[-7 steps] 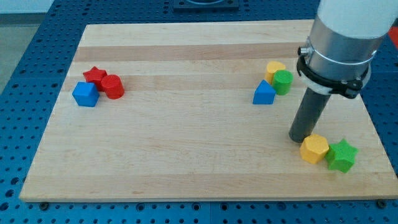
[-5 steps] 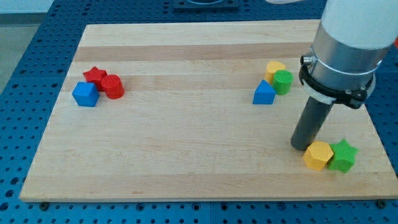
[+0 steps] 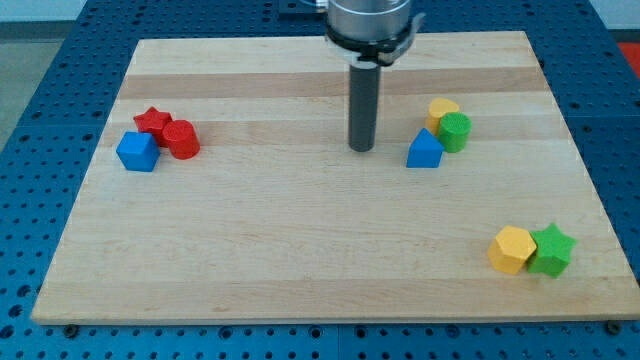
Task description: Move blue triangle closer to the green star and yellow hexagon
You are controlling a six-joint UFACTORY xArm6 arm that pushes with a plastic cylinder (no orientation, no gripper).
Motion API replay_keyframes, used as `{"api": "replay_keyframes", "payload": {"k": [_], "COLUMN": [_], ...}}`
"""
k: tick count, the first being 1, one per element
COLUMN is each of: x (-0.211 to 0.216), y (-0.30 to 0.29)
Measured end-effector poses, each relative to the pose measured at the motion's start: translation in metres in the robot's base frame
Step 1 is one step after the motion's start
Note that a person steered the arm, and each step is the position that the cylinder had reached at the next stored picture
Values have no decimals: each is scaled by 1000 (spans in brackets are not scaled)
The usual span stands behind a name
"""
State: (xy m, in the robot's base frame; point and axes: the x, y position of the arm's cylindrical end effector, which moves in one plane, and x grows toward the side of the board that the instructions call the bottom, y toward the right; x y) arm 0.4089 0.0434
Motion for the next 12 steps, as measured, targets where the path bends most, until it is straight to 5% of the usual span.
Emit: {"api": "replay_keyframes", "payload": {"k": [5,12], "x": [23,84], "y": [92,143]}}
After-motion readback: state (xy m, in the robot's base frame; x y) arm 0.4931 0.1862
